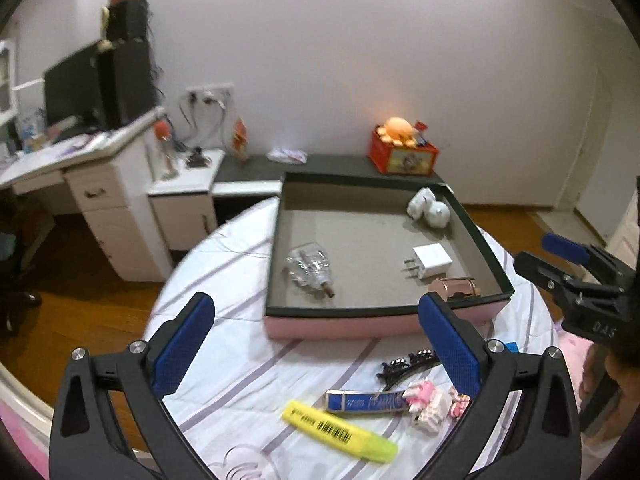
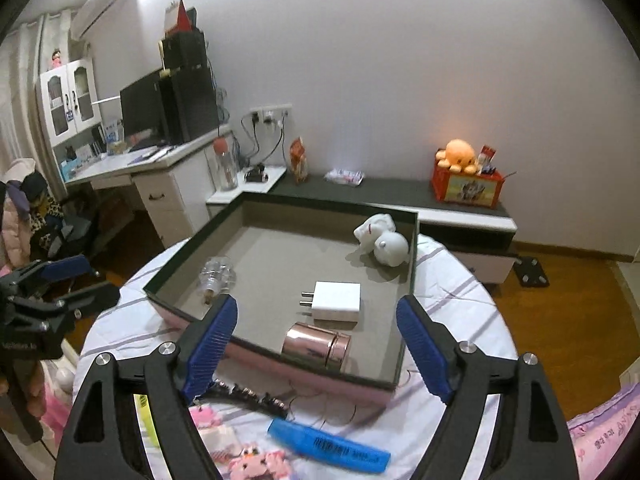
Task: Organize rigid objects
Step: 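Withdraw both grippers from the box toward the bed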
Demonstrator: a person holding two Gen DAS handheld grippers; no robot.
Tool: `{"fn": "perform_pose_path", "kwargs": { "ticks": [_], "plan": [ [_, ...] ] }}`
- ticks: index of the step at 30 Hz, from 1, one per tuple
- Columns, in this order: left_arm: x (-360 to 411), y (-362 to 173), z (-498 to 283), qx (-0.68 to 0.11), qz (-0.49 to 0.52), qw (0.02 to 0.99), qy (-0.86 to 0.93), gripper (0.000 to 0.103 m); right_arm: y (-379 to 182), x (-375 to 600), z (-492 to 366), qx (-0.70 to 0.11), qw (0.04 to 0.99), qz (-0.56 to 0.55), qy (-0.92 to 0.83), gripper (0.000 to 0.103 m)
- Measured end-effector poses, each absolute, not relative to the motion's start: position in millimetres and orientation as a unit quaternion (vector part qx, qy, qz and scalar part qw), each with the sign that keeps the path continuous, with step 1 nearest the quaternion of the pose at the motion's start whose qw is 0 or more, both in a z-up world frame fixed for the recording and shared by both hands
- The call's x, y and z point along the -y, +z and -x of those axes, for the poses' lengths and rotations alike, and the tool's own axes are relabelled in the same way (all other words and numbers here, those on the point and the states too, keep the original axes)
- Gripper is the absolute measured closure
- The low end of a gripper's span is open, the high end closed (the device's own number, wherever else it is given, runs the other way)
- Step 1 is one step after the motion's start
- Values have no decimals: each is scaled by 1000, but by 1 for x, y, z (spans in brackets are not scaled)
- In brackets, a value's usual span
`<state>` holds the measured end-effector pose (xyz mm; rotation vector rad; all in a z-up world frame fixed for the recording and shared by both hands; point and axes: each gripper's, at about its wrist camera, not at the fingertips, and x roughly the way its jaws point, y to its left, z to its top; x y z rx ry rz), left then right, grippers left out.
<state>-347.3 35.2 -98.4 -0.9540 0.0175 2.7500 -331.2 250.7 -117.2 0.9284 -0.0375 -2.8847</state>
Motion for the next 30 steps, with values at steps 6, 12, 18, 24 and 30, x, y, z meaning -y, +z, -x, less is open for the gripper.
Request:
{"fn": "perform_pose_path", "kwargs": {
  "ticks": [6,12,18,24,30],
  "plan": [
    [-33,-91,307,-15,301,114,947,0,-115,-245,296,21,44,-295,-954,19],
    [-33,-89,280,-15,295,119,948,0,-112,-247,258,38,16,-263,-964,19],
    [-37,-85,258,-48,283,114,951,0,-114,-247,230,46,-3,-251,-967,19],
    [-28,-78,238,-49,263,102,958,0,-115,-245,217,49,-4,-252,-966,19],
    [-14,-73,225,-31,241,79,967,0,-116,-241,208,50,5,-257,-965,19]
  ]
}}
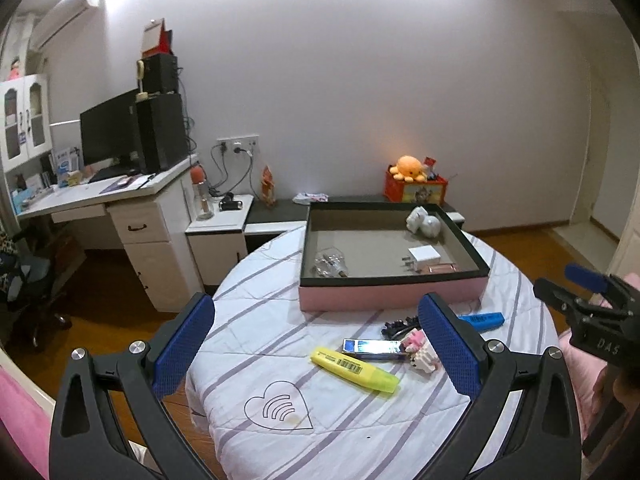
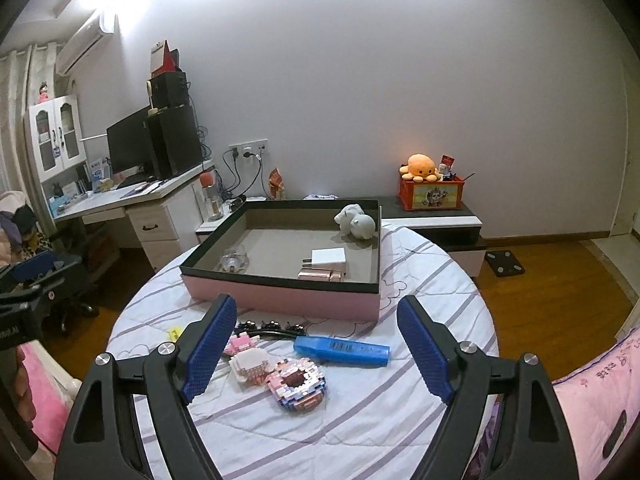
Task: Organize rigid objects
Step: 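Withdraw both grippers from the box toward the bed, then approach and grasp the pink lego block model with the right gripper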
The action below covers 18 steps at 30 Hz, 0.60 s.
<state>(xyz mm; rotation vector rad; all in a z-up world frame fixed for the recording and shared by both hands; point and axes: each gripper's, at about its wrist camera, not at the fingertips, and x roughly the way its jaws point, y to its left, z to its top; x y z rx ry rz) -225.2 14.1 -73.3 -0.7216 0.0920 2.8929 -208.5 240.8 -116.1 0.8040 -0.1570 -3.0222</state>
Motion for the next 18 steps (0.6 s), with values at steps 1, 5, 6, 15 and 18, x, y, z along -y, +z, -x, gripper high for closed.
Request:
{"fn": "perform_pose_path", "kwargs": {
  "ticks": [1,5,6,15,18],
  "plan": [
    [-13,-73,224,-30,240,76,967,0,-117,-239,208,49,6,-260,-964,19],
    [-14,-77,224,-34,247,75,965,0,-121,-236,210,49,13,-268,-962,19],
    [-16,-80,225,-39,252,76,964,0,-122,-235,210,48,14,-270,-961,19],
    [-29,-102,236,-62,287,86,952,0,-141,-240,216,53,7,-299,-953,19],
    [-34,-108,239,-70,295,87,949,0,-148,-243,220,57,4,-311,-949,19]
  ]
}}
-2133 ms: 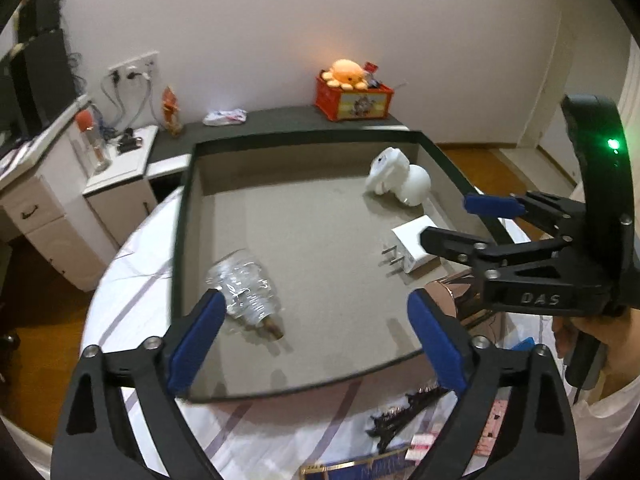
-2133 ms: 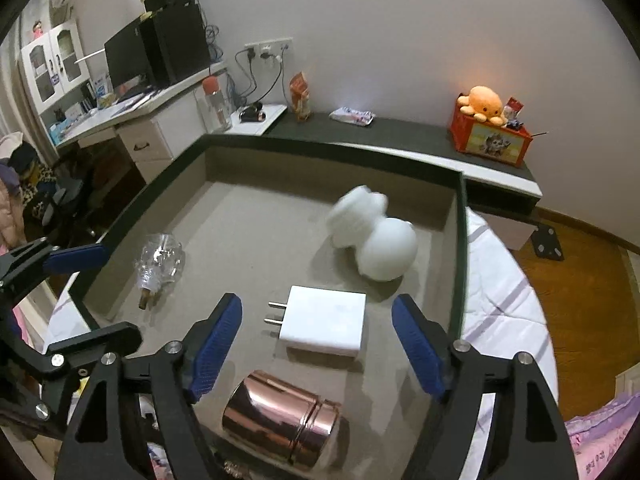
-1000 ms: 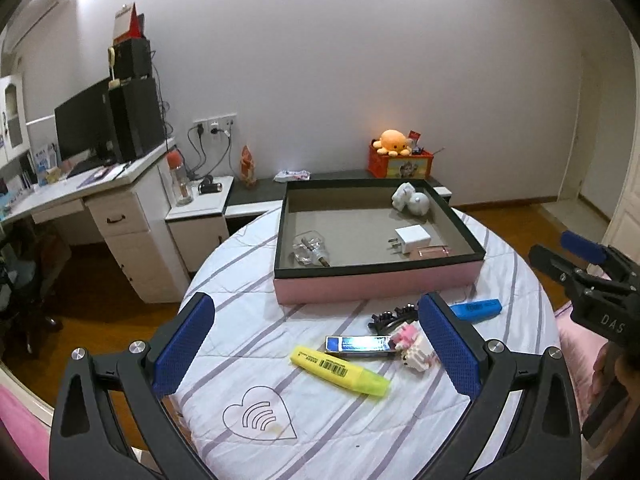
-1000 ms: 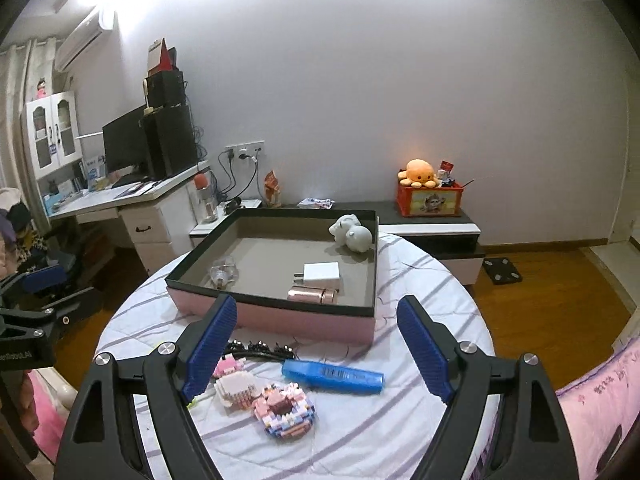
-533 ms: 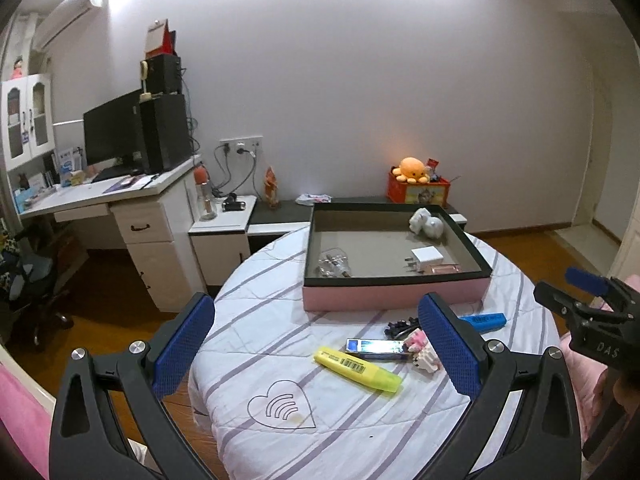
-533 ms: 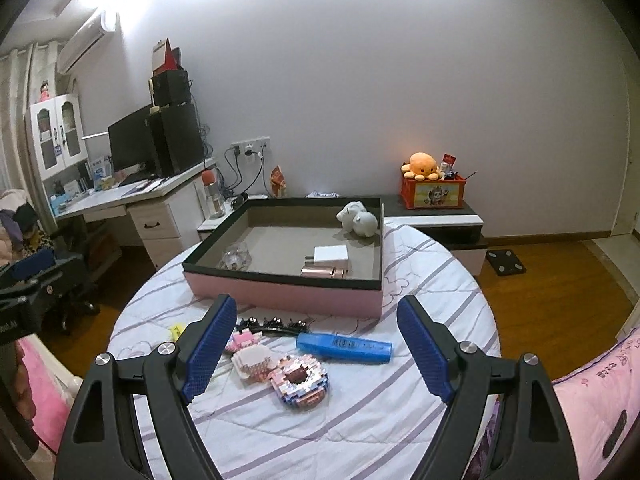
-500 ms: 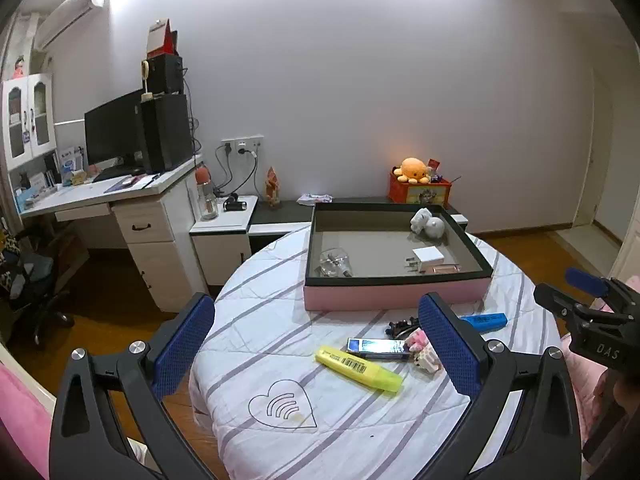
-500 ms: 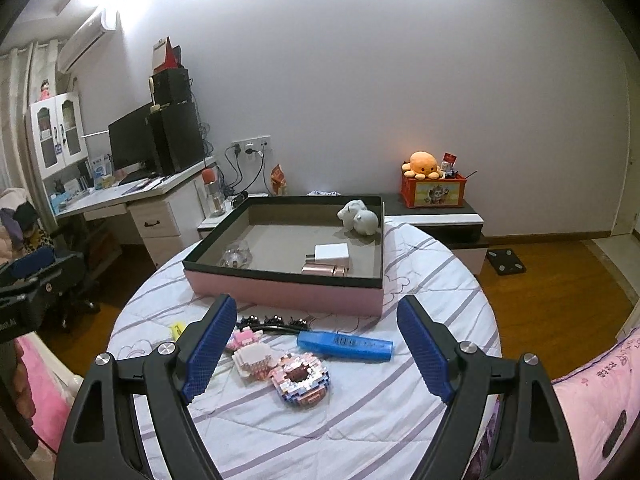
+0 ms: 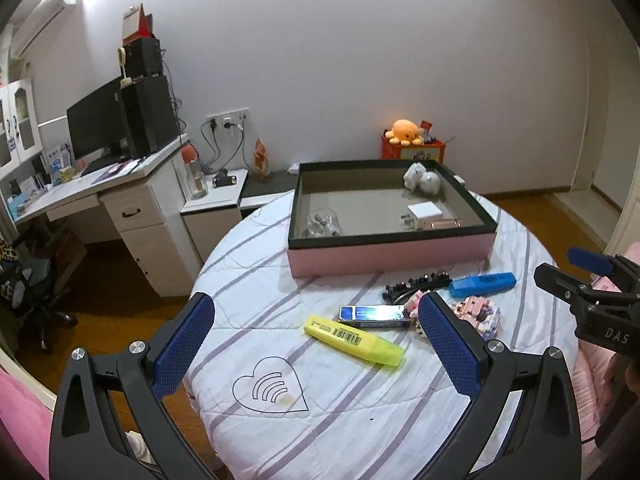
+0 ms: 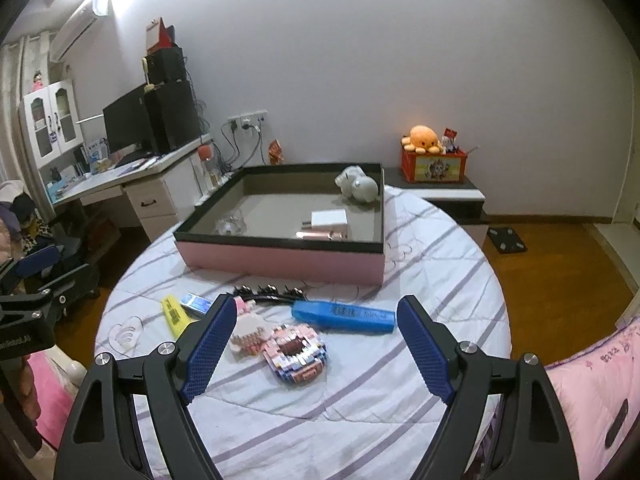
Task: Organize rigid objects
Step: 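Approach and grasp the pink lego block model with the right gripper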
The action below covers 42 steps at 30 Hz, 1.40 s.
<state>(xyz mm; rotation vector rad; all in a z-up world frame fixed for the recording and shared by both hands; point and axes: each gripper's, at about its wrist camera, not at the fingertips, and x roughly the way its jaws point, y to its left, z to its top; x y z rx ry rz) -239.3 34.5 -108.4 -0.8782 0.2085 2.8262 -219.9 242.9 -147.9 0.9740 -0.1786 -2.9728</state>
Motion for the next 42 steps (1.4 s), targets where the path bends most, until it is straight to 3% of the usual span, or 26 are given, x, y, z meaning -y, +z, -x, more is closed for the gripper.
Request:
{"fn": "perform_pose_path", "kwargs": {
  "ticks": [17,42],
  "plan": [
    [-52,-168,263,-91,379,118,913,0,-204,-236,245,54,21,-389,-920,19],
    [-56,-186,272,-122,406,115,898,0,-233,-225,276,61,55,-413,-907,19]
  ]
}}
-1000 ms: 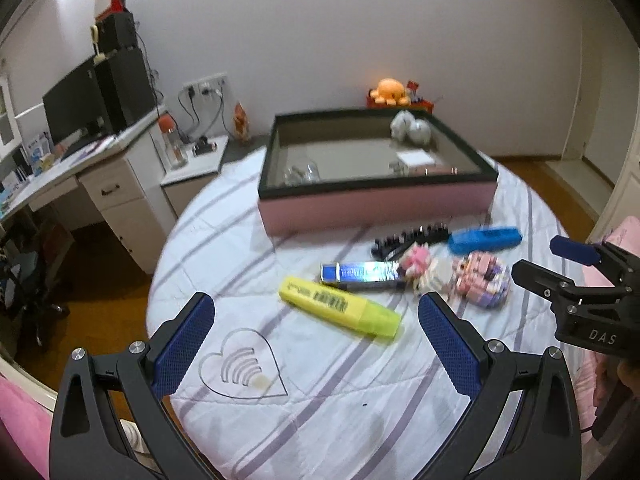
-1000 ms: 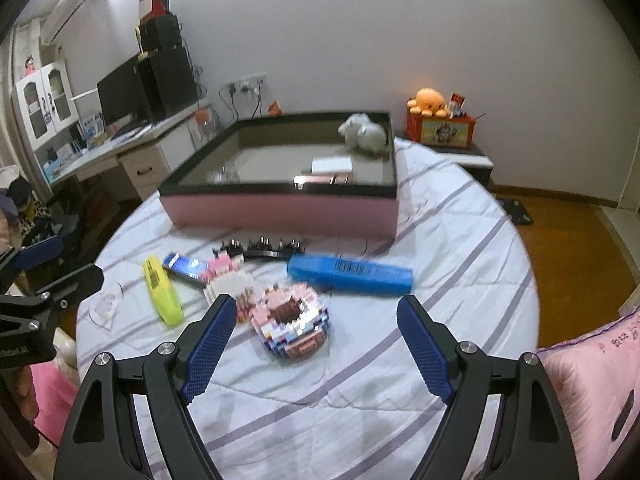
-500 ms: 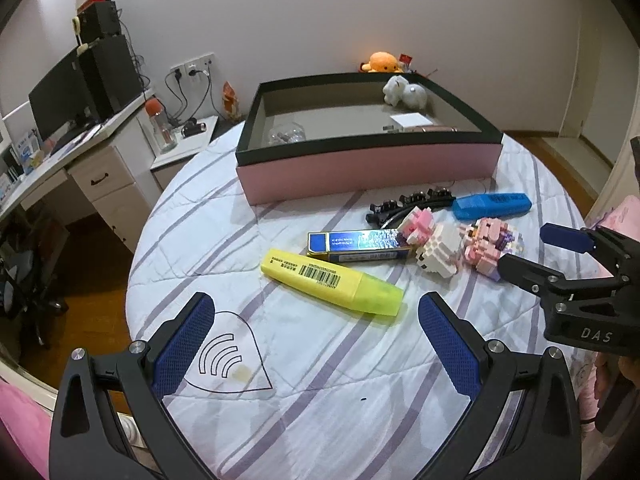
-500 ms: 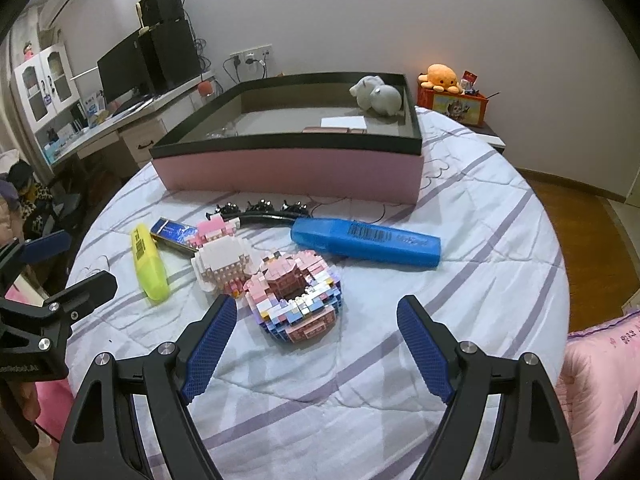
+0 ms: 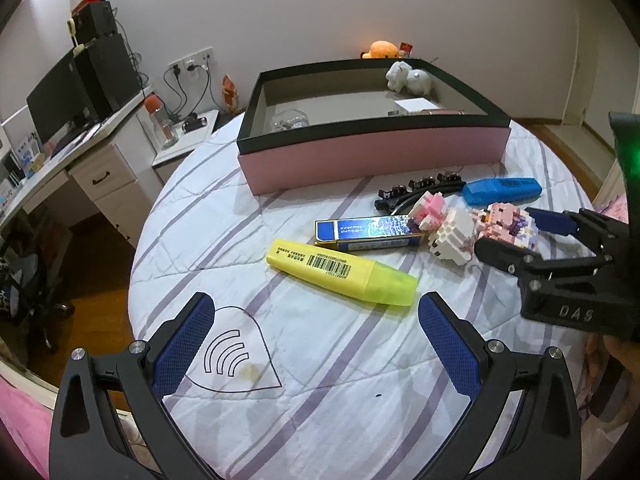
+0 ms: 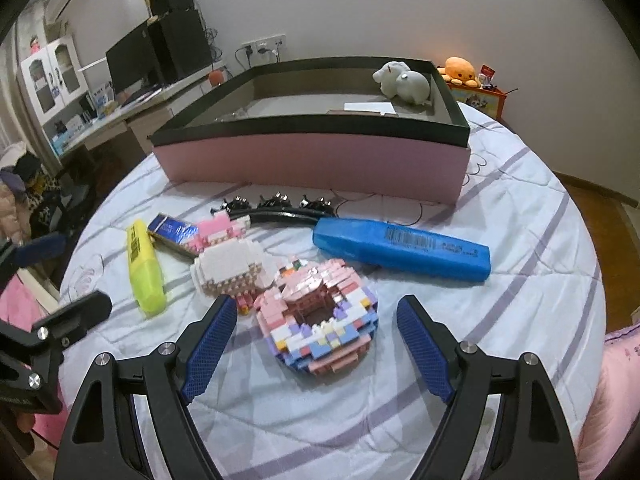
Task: Organize rigid objects
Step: 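Approach and grasp the pink lego block model with the right gripper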
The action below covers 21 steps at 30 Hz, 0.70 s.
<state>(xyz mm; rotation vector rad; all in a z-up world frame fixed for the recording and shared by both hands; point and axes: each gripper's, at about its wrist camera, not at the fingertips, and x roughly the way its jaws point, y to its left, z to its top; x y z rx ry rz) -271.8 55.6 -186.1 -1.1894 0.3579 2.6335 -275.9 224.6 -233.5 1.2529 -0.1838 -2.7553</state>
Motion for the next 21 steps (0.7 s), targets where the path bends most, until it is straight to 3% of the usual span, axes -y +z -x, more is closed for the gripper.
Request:
{"fn": "perform_pose_path", "kwargs": {
  "ticks": [2,4,21],
  "plan": [
    [-56,-187,272,-123,407,116,897,0,-235,-225,277,62,61,-413,-907,21],
    [-57,-187,272,-125,408,117,897,0,-235,-225,276,50,60,-412,-908,42],
    [-107,-180,280,-123,408,146,893,0,-231,-281,249,70,20,-402,-913,42]
  ]
}}
